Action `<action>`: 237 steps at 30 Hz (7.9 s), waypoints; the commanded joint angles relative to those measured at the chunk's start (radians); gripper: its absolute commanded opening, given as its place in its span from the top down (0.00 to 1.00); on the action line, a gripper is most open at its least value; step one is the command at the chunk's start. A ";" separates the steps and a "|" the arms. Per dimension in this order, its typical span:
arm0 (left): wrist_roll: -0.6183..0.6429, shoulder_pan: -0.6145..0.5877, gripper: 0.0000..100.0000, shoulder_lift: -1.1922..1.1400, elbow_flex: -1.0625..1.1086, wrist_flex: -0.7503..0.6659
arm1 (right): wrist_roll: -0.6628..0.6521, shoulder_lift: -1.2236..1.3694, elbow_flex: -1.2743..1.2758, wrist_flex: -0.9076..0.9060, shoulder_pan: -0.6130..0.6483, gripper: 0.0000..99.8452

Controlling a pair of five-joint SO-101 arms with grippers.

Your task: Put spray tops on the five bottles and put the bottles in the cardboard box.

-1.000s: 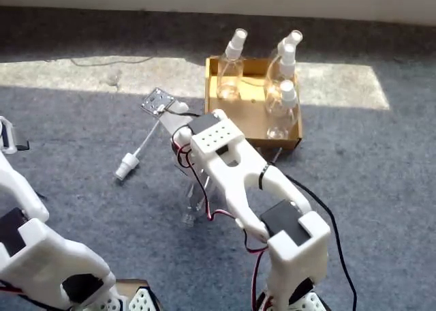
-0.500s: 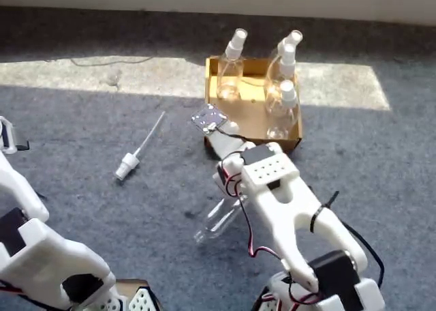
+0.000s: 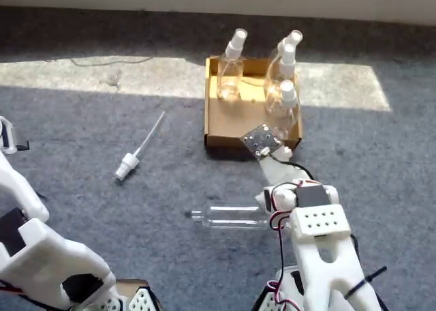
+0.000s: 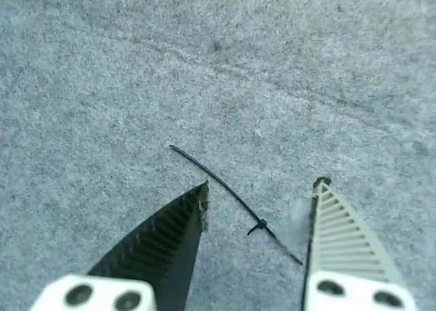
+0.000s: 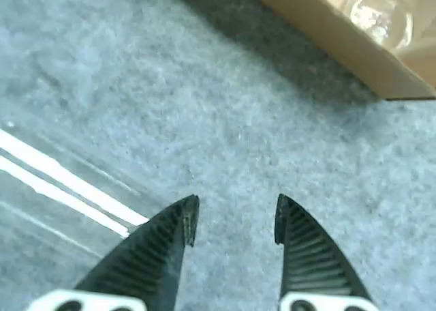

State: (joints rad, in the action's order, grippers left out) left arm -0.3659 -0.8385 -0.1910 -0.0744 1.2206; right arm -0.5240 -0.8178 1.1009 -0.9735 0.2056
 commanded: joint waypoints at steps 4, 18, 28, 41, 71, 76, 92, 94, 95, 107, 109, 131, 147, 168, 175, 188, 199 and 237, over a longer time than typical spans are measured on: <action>-0.002 0.027 0.77 0.012 -0.047 0.008 | -0.032 -0.101 -0.387 -0.355 0.067 0.84; -0.005 0.019 0.77 0.019 0.001 -0.002 | -0.186 0.387 -0.591 -0.444 0.638 0.84; -0.005 0.024 0.77 0.012 0.064 -0.103 | -0.224 0.398 -0.380 -0.168 0.638 0.84; -0.005 0.022 0.77 0.012 0.077 -0.115 | -0.232 0.400 -0.282 -0.041 0.638 0.84; -0.005 0.008 0.77 0.019 0.081 -0.109 | -0.408 0.397 -0.228 -0.196 0.573 0.74; -0.005 0.008 0.77 0.021 0.081 -0.107 | -0.400 0.394 -0.131 -0.085 0.570 0.74; -0.003 0.018 0.77 0.021 0.070 -0.075 | 0.000 0.390 -0.101 0.015 0.088 0.89; -0.003 0.033 0.77 0.024 0.070 -0.054 | 0.054 0.390 -0.101 0.015 0.022 0.89; -0.003 0.041 0.77 0.024 0.070 -0.043 | 0.078 0.390 -0.101 0.015 -0.010 0.89; -0.002 0.087 0.77 0.024 0.073 -0.002 | 0.025 0.401 -0.320 0.074 -0.553 0.89; -0.002 0.145 0.77 0.025 0.073 0.068 | 0.032 0.401 -0.364 0.104 -0.578 0.89; 0.235 0.791 0.77 1.164 1.058 -0.167 | 0.080 0.961 -0.737 0.219 -0.608 0.89; 0.247 0.792 0.77 1.188 1.233 -0.316 | 0.041 0.954 -0.789 0.062 -0.622 0.82; 0.249 0.789 0.77 1.187 1.234 -0.315 | 0.229 0.288 -0.351 -0.346 -0.280 0.81; 0.250 0.789 0.77 1.185 1.236 -0.311 | 0.229 0.159 -0.246 -0.355 -0.282 0.78; 0.250 0.789 0.77 1.191 1.250 -0.316 | 0.144 0.120 -0.102 -0.259 -0.375 0.74; 0.250 0.789 0.77 1.191 1.251 -0.316 | 0.146 0.122 0.058 -0.111 -0.375 0.74; 0.250 0.792 0.77 1.191 1.254 -0.316 | 0.012 1.218 -1.113 -0.113 -0.582 0.88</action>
State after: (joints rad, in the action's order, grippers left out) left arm -0.1266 -0.0637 0.9812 1.1838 0.9214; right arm -0.4841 0.3974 0.0315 -1.0687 -0.3698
